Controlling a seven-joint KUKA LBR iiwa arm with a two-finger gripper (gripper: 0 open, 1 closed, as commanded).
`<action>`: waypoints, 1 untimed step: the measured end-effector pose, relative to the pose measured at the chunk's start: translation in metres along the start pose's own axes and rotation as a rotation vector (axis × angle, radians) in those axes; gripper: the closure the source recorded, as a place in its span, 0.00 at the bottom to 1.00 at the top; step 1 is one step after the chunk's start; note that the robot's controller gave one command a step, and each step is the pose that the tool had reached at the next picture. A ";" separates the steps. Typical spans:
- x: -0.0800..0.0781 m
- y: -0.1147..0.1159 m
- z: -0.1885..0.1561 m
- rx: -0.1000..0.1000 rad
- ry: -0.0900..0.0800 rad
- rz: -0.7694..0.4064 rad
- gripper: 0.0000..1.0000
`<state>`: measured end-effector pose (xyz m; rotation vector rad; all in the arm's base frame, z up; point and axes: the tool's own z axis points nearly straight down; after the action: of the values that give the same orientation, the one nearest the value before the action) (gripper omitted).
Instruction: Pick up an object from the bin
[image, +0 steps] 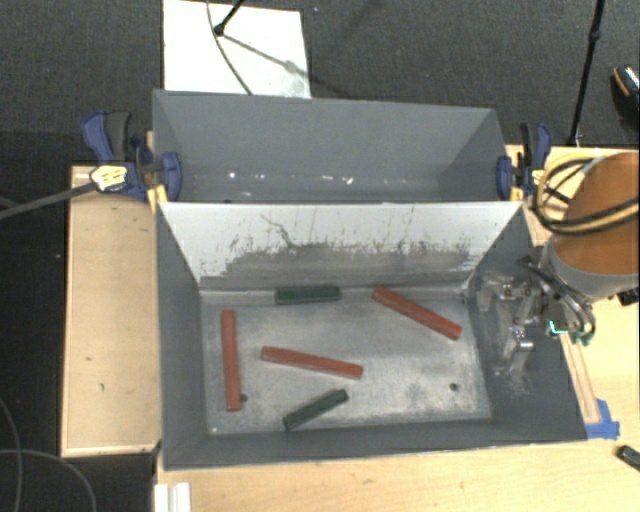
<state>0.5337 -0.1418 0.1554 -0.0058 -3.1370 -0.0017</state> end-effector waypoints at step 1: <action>-0.002 0.000 -0.004 0.002 -0.007 -0.007 1.00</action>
Offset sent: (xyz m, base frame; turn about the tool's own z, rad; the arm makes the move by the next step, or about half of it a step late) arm 0.0000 0.0000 0.0000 0.0000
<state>0.5357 -0.1414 0.1589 0.0058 -3.1440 0.0008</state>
